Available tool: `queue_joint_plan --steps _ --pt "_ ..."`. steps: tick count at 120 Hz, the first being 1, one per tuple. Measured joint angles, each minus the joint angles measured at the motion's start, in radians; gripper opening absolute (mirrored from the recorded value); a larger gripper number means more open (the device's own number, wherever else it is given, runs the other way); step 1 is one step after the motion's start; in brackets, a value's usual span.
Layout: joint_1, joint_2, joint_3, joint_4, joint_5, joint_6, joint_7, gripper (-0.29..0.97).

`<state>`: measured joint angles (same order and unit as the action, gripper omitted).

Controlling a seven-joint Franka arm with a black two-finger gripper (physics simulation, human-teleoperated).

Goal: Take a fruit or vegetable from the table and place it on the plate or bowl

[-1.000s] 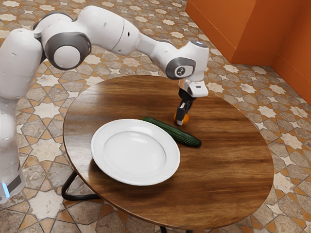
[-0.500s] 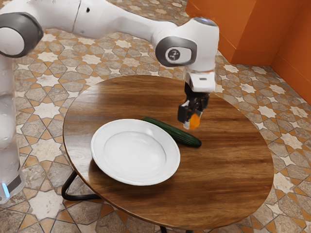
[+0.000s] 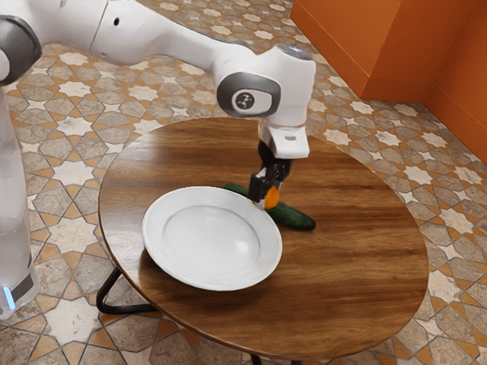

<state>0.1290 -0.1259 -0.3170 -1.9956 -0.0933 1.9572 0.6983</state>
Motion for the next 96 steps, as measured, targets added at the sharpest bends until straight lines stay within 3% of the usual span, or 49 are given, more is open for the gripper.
queue_joint_plan --steps 22,76,96 --pt "-0.010 -0.085 0.020 -0.092 0.000 0.005 -0.020 0.32" --pt "-0.011 -0.187 -0.027 -0.273 -0.035 0.024 -0.052 0.31" --pt "-0.011 -0.189 -0.093 -0.314 -0.049 0.069 -0.057 0.56"
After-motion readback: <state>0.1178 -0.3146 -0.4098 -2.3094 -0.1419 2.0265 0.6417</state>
